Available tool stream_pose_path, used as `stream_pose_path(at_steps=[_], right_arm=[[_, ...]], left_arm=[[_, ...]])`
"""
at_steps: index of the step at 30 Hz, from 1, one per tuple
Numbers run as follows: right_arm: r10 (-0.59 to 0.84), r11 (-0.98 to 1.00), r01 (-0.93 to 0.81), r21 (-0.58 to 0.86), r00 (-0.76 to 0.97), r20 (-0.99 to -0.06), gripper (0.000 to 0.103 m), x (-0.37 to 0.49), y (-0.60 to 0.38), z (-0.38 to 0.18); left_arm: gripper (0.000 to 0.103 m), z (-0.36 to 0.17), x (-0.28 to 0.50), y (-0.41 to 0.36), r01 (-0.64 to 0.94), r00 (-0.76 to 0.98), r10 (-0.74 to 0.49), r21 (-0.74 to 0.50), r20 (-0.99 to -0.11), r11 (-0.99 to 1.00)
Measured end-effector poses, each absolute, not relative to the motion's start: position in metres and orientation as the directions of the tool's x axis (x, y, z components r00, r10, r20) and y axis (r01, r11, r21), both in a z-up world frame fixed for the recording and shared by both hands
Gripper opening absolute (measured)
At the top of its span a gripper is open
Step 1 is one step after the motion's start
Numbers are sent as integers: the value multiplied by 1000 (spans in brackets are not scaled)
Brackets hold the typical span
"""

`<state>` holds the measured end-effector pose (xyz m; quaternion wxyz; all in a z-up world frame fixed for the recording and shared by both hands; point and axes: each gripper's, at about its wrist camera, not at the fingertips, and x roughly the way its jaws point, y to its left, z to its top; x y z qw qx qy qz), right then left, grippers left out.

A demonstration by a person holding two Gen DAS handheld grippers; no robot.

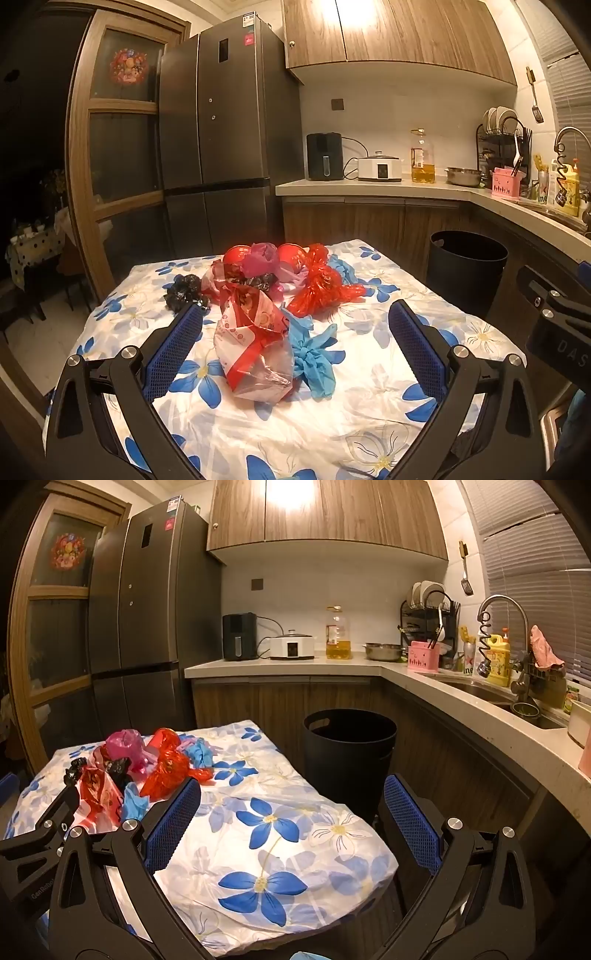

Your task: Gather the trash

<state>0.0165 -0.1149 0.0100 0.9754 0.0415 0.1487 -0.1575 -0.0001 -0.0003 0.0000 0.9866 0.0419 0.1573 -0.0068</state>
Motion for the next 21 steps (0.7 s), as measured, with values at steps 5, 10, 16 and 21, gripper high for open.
stream_pose_path(at_steps=[5,10,16,21], right_arm=[[-295,947,320,34,906,-304,98,17,-114,11],[-292,947,318,38,906,-305,98,17,-115,12],[-291,947,317,41,908,-302,98,17,-116,13],[-292,947,318,40,907,-303,98,17,-116,12]], left_arm=[[97,0,1,-3,32,949,-4,85,-316,996],[97,4,1,1,25,950,-1,72,-311,997],[97,4,1,3,22,950,-1,65,-311,998],[97,2,0,4,22,950,-2,62,-311,998]])
